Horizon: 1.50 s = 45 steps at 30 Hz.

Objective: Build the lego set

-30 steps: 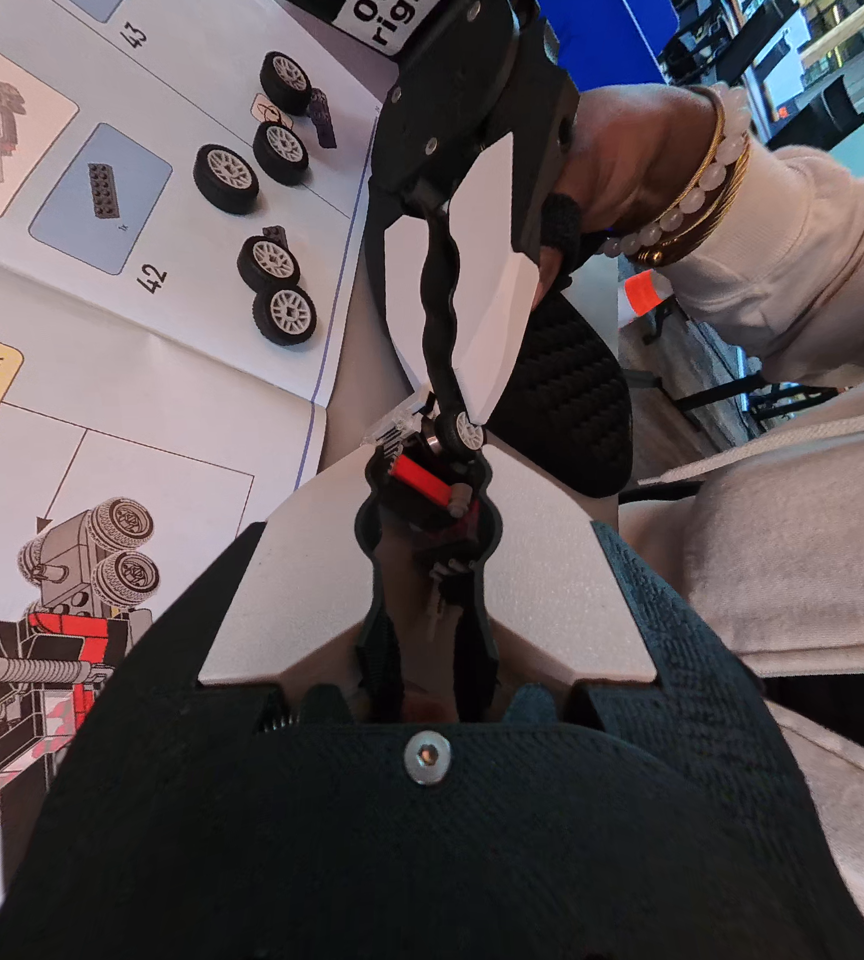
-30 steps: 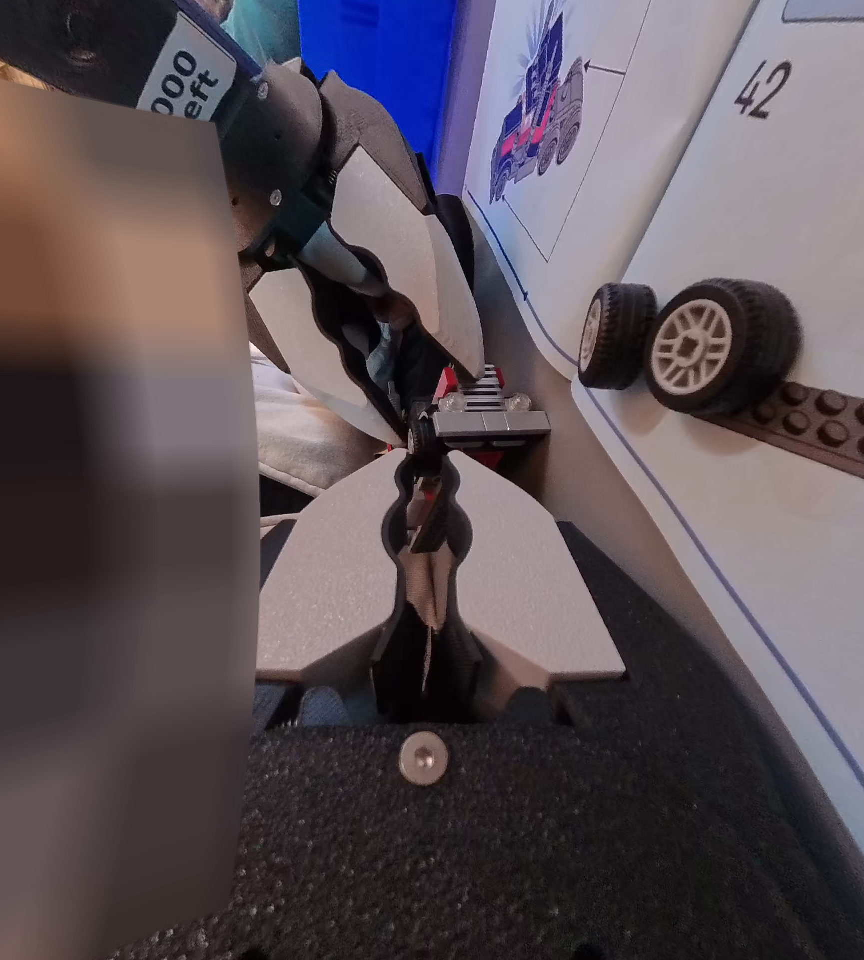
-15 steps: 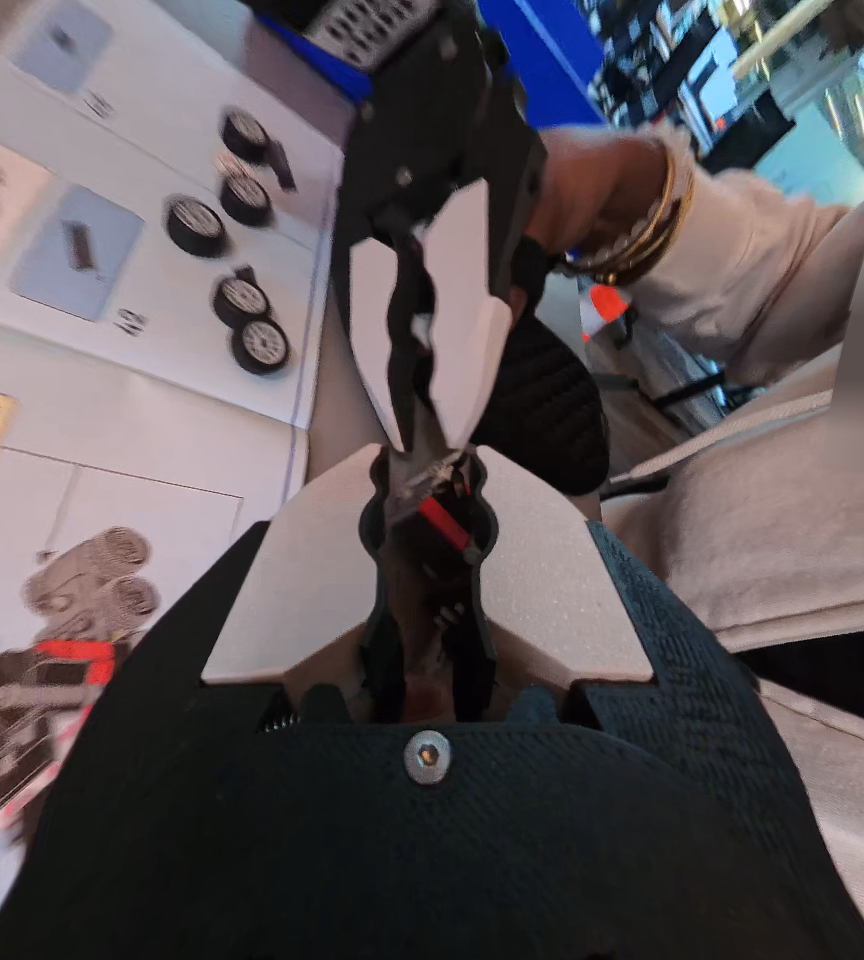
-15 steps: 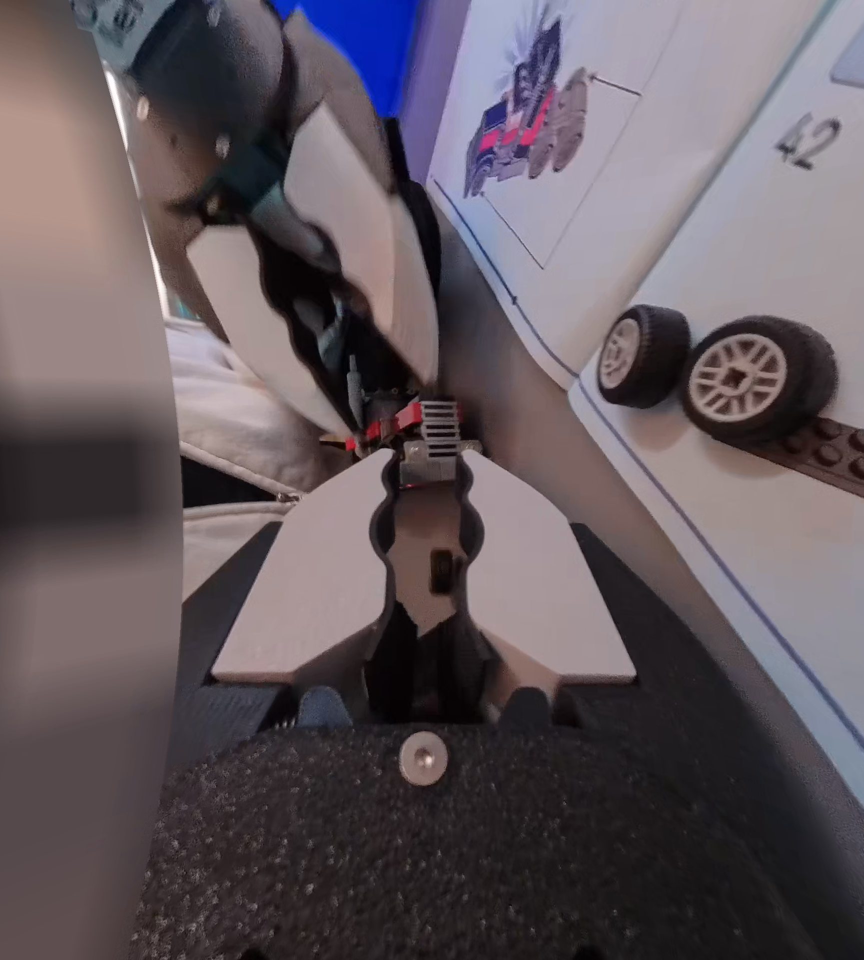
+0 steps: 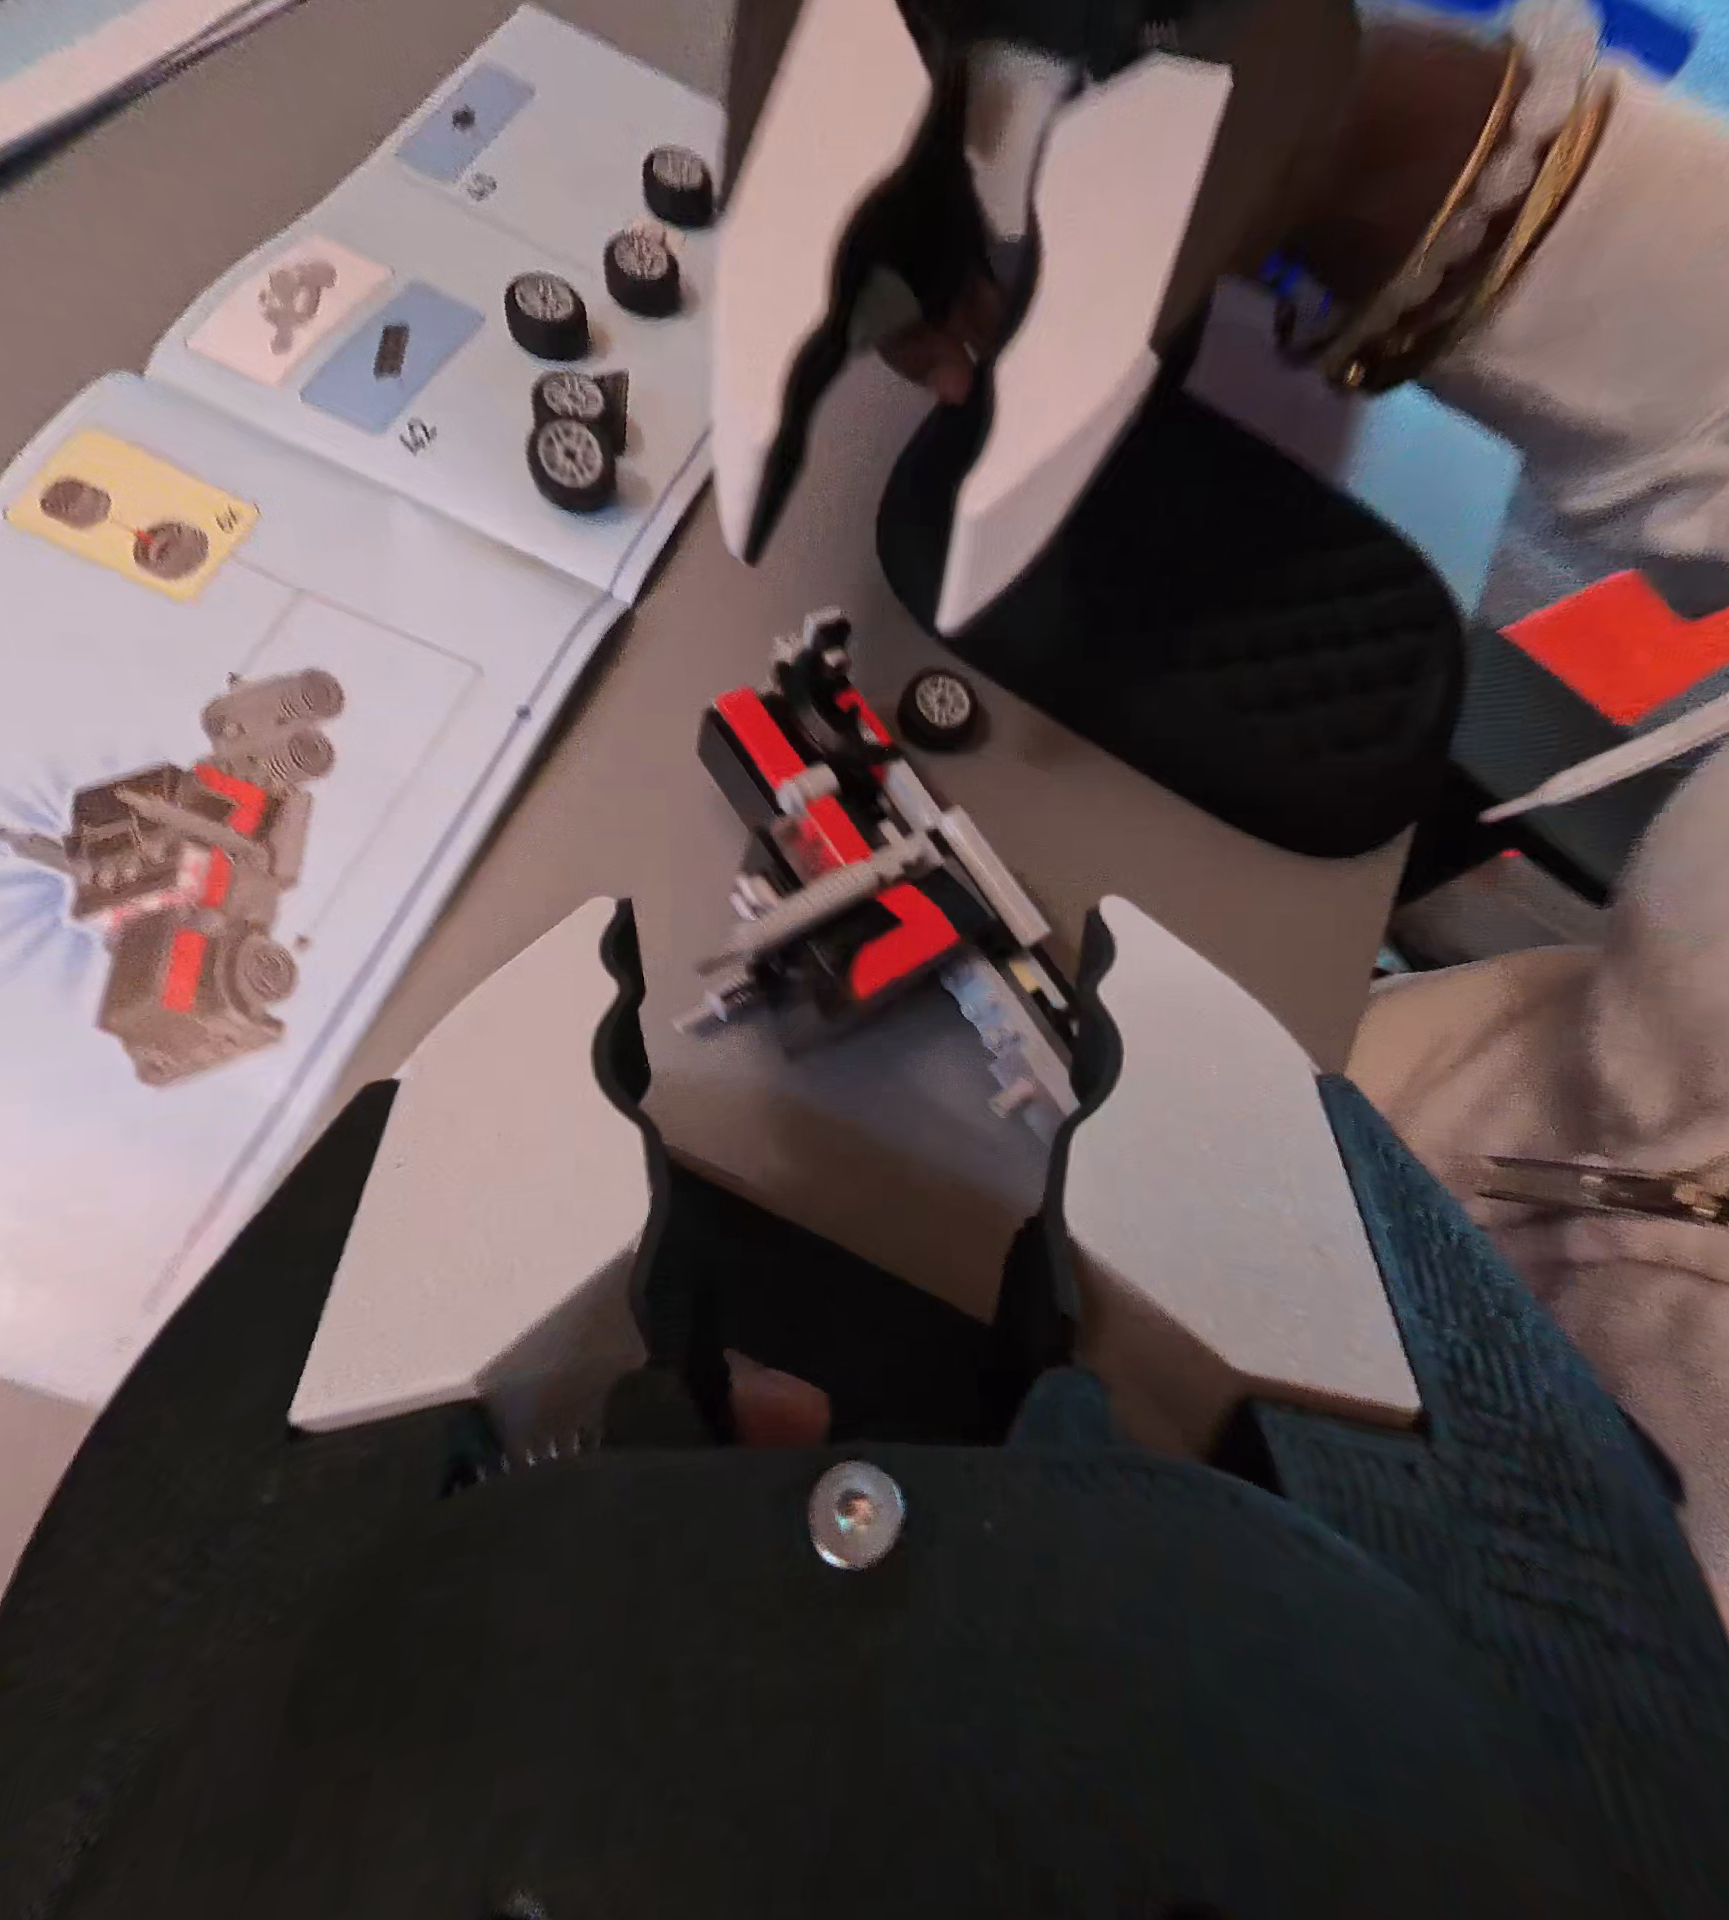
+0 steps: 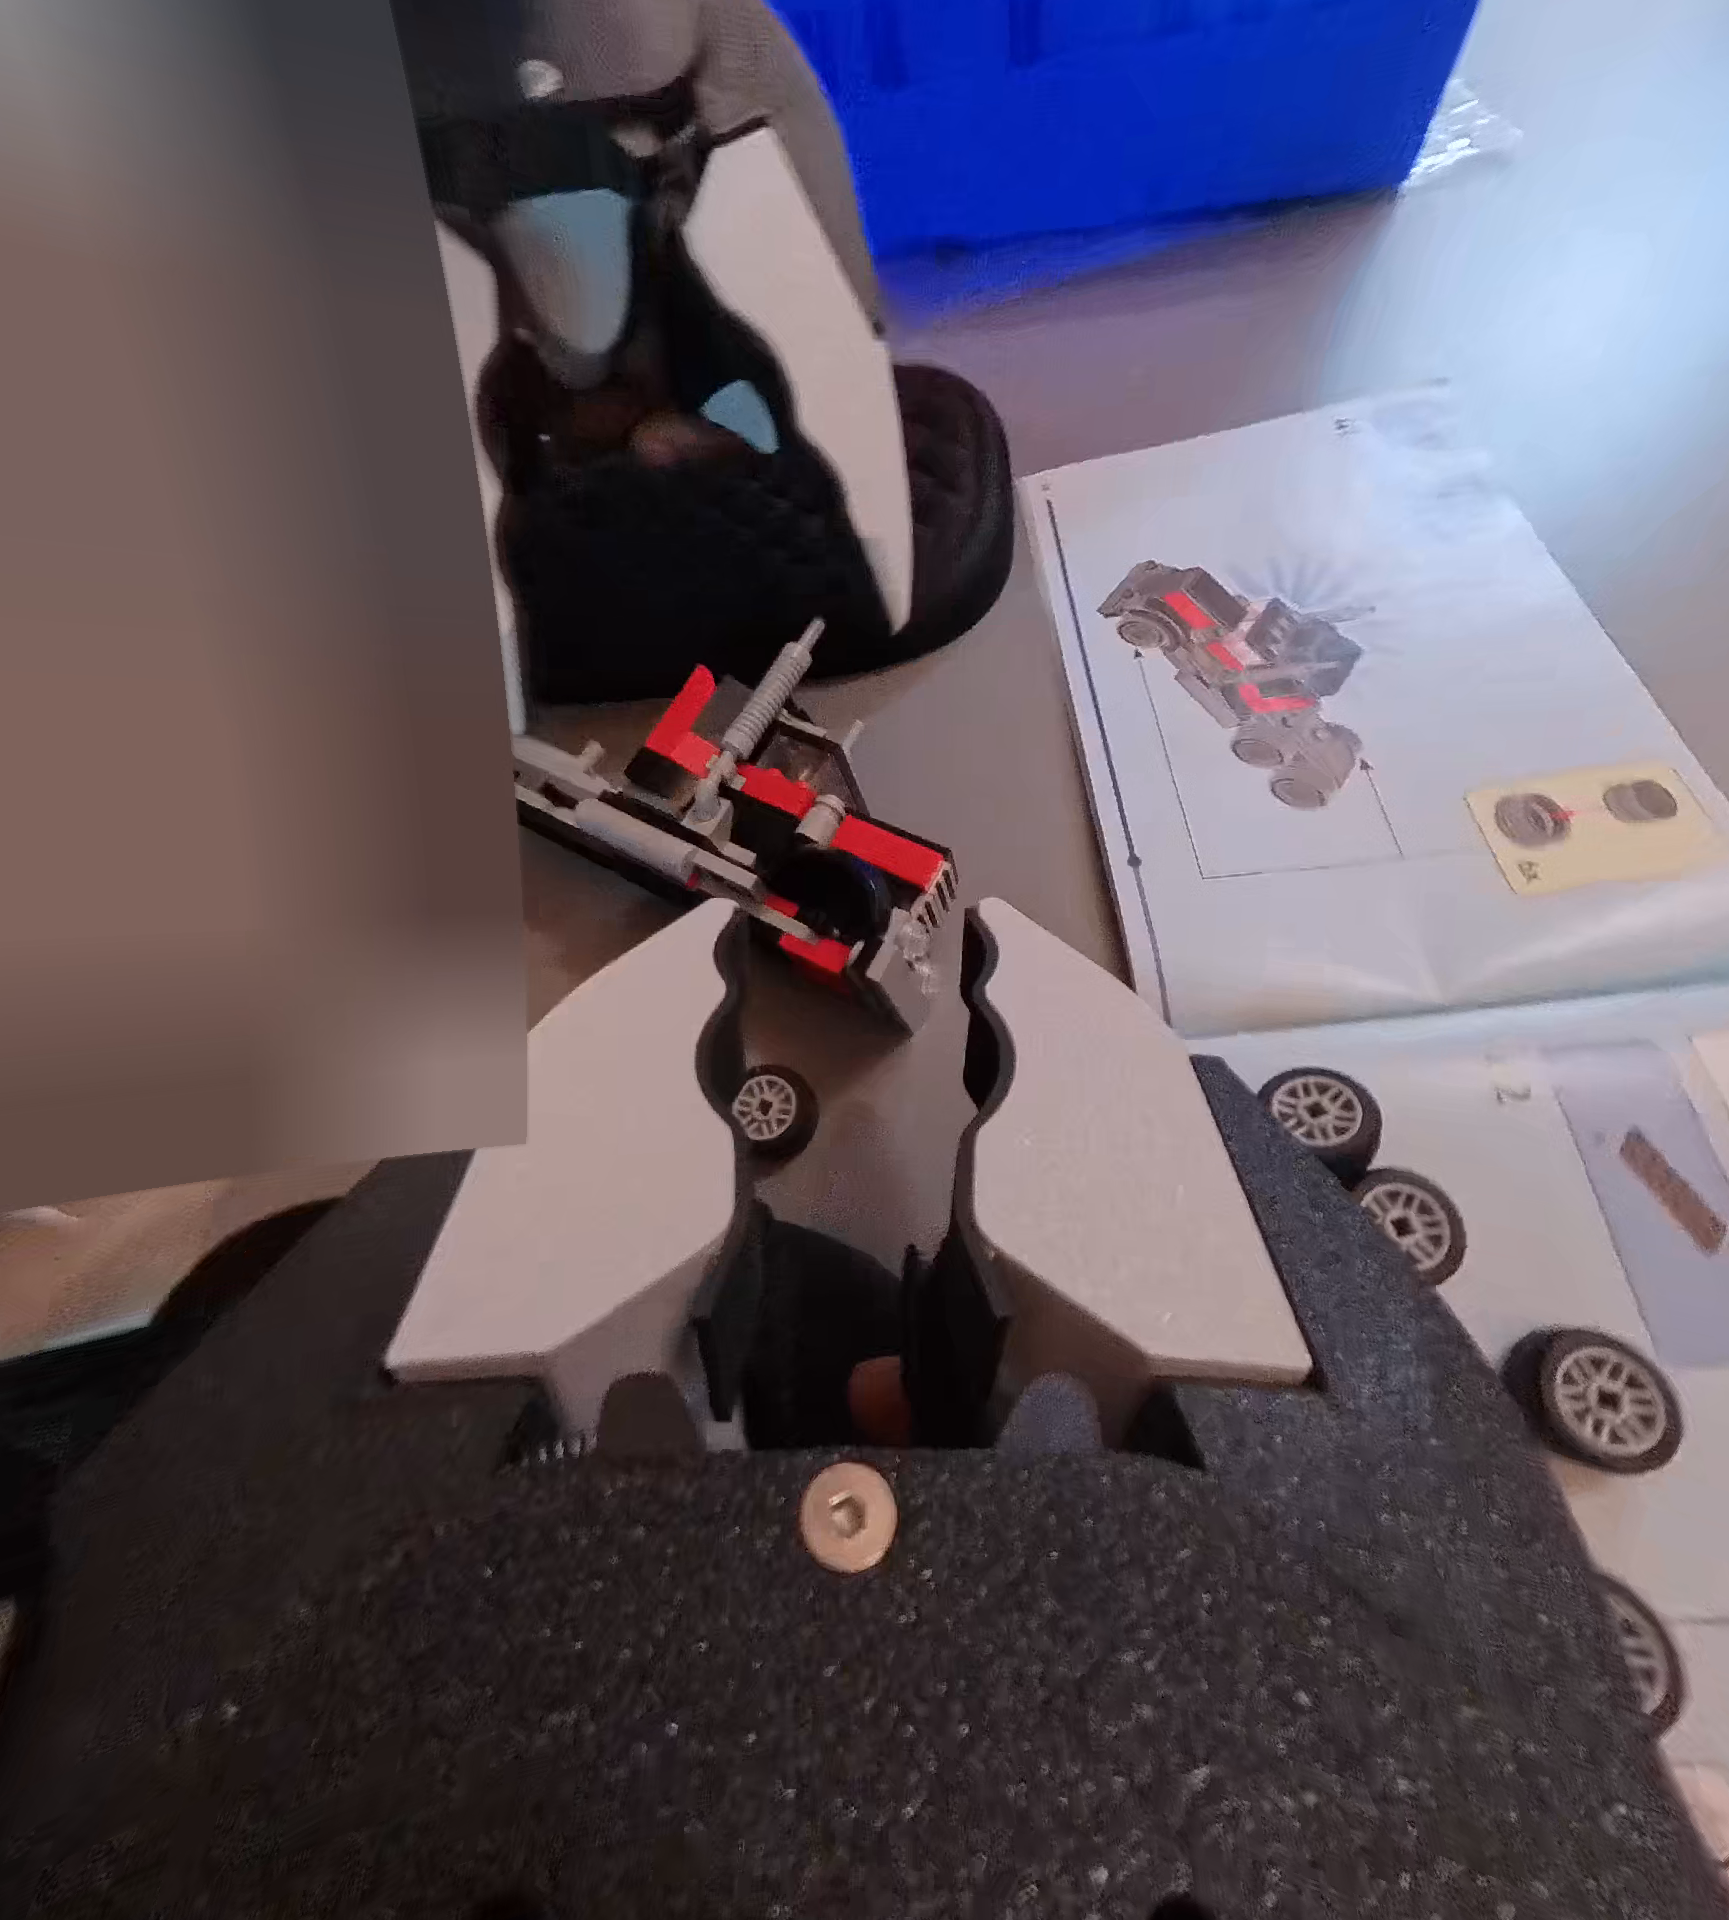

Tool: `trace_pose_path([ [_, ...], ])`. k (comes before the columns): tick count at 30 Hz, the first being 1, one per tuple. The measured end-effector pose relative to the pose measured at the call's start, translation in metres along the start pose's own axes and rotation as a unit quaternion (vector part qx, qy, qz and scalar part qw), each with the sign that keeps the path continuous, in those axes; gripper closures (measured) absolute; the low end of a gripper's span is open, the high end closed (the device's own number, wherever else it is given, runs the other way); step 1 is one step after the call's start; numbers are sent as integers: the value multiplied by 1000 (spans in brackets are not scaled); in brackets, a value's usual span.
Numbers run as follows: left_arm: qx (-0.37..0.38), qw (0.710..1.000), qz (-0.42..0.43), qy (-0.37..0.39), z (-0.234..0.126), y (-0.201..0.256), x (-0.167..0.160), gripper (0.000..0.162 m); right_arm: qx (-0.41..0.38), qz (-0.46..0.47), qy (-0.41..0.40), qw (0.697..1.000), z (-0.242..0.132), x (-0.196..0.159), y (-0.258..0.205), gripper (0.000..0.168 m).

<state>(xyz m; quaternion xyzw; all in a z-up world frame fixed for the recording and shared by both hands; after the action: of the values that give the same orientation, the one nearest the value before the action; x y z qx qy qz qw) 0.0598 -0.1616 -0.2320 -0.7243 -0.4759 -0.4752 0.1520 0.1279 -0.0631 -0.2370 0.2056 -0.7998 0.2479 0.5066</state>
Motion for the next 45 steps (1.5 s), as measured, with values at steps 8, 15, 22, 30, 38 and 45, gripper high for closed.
trace_pose_path([
  [8,116,989,88,-40,18,25,-33,77,2,-27,-52,998,16,-10,1,142],
  [15,125,984,116,-47,-2,-4,-28,87,-61,6,-49,997,-10,-23,-29,122],
  [22,87,991,101,21,-9,-6,-19,88,-100,-43,-127,986,-22,-38,-42,135],
  [30,42,993,106,35,4,-3,-15,75,-79,-52,-149,984,-6,-45,-30,140],
  [38,27,995,93,26,13,-5,-14,80,-91,-78,-109,987,-18,-26,-47,147],
  [45,5,994,106,11,18,0,-17,93,-108,-176,-131,970,1,8,-53,148],
])
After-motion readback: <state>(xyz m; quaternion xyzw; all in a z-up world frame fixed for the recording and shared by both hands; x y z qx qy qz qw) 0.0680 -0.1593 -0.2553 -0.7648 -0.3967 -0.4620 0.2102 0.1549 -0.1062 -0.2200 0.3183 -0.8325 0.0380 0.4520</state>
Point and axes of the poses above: each gripper's, where its closed fingertips meet, z out along the fingers, x out of its top, y = z × x across the jaws, the point moved 4 cm from there along -z, back along the fingers, and after that the axes turned 9 degrees about y, right-handed, at the moved point
